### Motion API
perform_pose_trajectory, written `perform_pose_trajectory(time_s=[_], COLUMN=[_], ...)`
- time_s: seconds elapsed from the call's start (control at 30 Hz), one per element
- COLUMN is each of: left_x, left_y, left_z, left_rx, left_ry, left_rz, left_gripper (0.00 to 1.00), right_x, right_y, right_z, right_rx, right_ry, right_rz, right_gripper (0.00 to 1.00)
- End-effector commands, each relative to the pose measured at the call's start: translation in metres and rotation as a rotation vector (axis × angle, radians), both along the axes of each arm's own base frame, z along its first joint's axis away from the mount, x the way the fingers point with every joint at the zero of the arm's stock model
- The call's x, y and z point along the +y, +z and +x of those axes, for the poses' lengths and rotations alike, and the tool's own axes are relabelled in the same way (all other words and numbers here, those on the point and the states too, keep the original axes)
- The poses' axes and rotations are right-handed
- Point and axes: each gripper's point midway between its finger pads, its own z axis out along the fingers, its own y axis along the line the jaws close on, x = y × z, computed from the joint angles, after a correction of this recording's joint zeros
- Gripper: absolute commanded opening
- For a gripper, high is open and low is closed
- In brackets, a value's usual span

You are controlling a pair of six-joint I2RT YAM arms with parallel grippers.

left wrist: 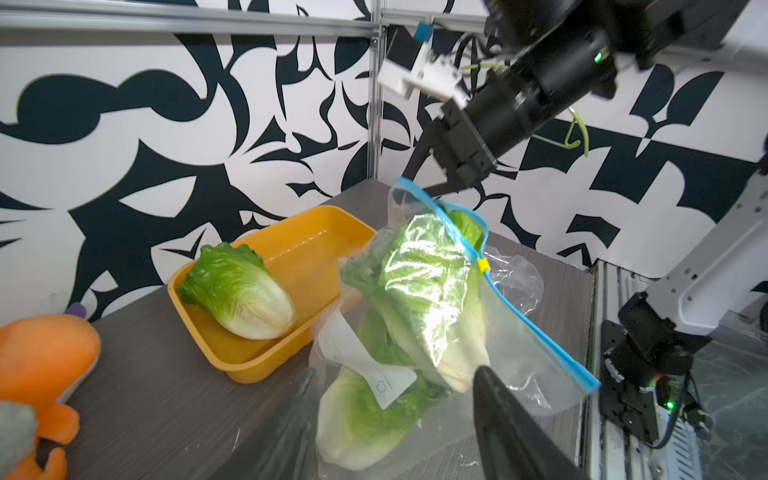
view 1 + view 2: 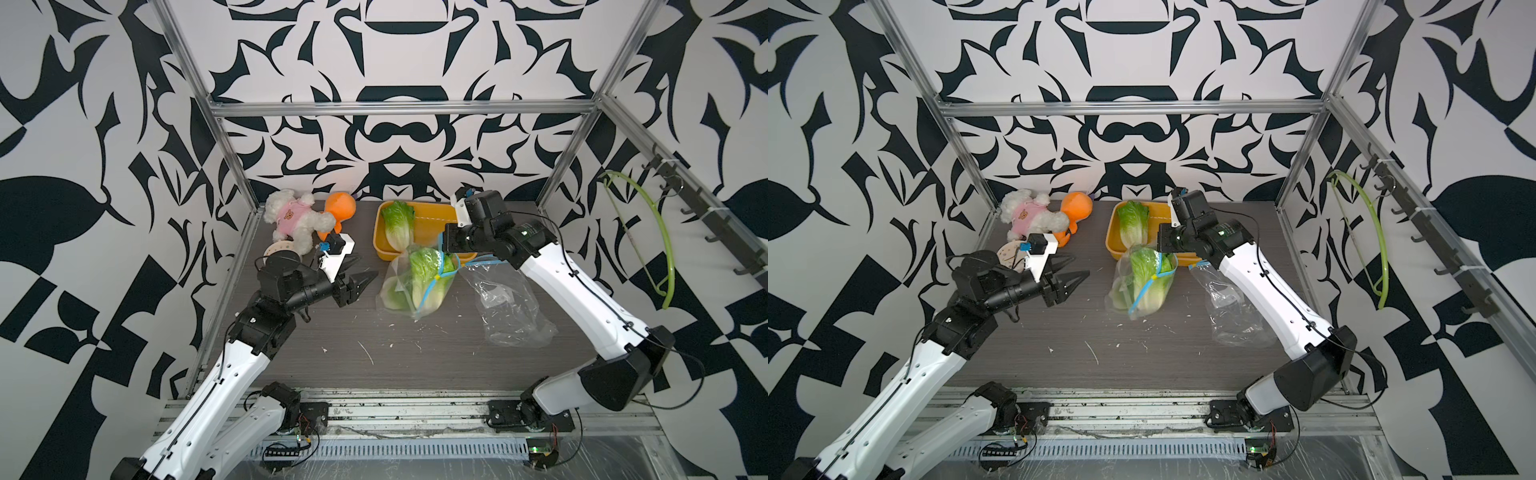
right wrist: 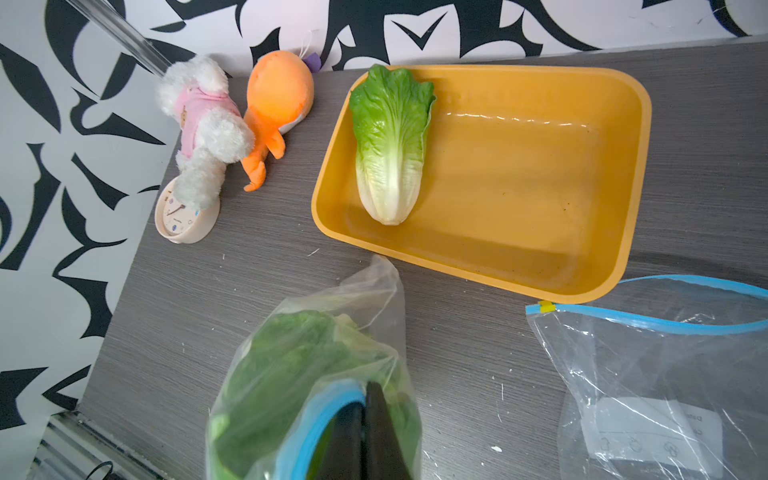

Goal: Put the chinese cabbages into a zipper bag and zip it
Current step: Adjust the zipper food storage bag at the center of the board.

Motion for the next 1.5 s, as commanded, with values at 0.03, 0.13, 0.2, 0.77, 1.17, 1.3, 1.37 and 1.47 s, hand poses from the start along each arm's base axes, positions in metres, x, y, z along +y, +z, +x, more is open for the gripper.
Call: perform_pose_trajectory(time_s=[0.03,0.13,0.2,0.77,1.17,1.3,1.37,1.47], left_x=[-0.014,-0.040,-0.060,-0.141,-0.173,-0.170,-0.172,-0.161], left_y=[0.012,0.005,-0.009,-0.092,-0.099,-0.100,-0.104,-0.115], left_z=[-0.025,-0.035,-0.037,-0.002,0.001,0.002,0.000,0.007], left_rx=[0.113,0.110,0.116,0.378,0.449,0.510,0.527,0.529], left_ry=[-0.099,-0.109,-0.119,0.071,0.090,0.168,0.203,0.324], left_rz=[0.022,0.095,0.145,0.186,0.100,0.018,0.003,0.029], left_gripper=[0.63,0.64,0.64,0.67,0.62,0.60,0.59,0.59], right_x=[-0.002,0.002,0.004,0.014,0.013,0.004,0.005,0.006], right_y=[0.036,0.046,0.048,0.035,0.034,0.035,0.036,0.037], right_z=[0.003,0.001,0.001,0.012,0.016,0.018,0.018,0.019], right_rx=[-0.102,-0.130,-0.135,-0.127,-0.150,-0.175,-0.179,-0.181], right_ry=[-0.029,-0.041,-0.052,-0.097,-0.121,-0.166,-0.170,-0.173], right_rz=[0.000,-0.021,-0.029,0.005,0.019,0.009,0.017,0.031], right_gripper=[0.00,0.00,0.00,0.00,0.00,0.00,0.00,0.00])
